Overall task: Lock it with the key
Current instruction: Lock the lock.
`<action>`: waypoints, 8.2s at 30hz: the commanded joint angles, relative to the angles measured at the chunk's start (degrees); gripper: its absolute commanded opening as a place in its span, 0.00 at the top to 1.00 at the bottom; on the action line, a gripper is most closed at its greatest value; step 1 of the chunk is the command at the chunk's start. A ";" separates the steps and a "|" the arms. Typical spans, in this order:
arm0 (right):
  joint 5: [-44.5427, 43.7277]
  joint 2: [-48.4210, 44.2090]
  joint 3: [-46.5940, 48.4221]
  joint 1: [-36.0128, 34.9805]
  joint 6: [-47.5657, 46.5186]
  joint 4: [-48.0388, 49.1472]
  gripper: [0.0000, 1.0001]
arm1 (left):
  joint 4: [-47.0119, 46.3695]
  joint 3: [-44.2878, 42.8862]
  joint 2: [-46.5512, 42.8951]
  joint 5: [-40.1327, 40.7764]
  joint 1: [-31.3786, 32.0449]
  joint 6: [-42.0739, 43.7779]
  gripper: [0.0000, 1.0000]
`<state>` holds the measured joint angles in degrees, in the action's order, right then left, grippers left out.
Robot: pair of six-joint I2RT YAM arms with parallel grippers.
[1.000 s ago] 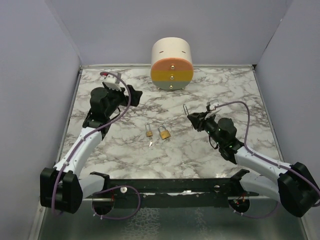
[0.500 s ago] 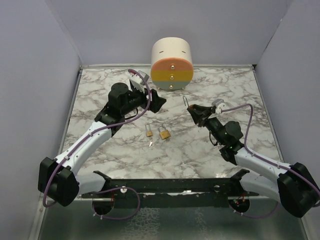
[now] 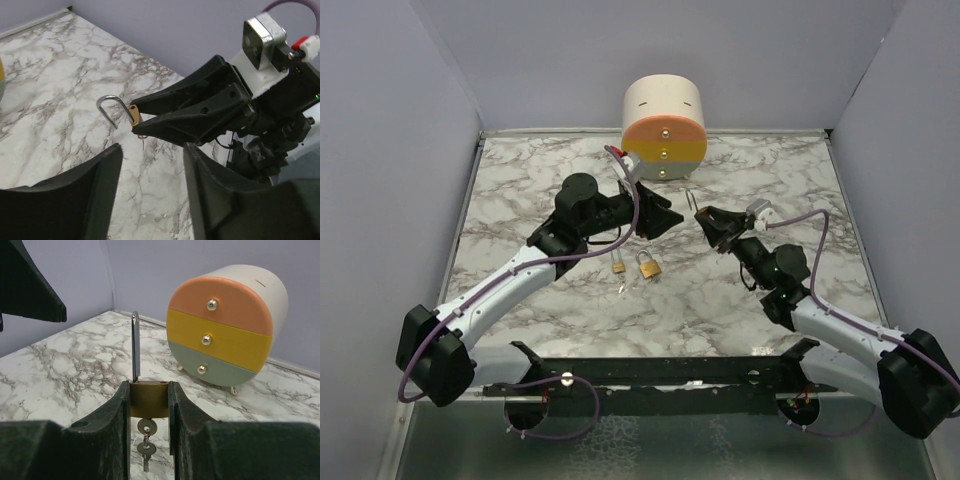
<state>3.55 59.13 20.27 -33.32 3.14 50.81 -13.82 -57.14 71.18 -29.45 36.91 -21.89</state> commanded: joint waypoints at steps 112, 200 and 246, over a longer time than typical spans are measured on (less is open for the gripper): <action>48.12 -0.62 7.55 12.21 14.13 -0.68 0.10 | 27.31 -14.97 -9.09 2.43 6.07 31.04 0.99; 50.41 4.37 12.05 8.90 26.70 11.33 0.98 | 7.57 -16.16 3.13 -11.55 6.13 15.86 1.00; 42.71 -2.37 12.07 8.80 15.43 -7.89 0.98 | 1.16 -11.02 -0.75 2.84 6.78 12.21 0.27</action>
<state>48.71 56.84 30.52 -24.29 19.57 43.22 -12.71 -66.85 69.71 -23.29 43.18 -8.21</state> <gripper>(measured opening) 0.081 0.736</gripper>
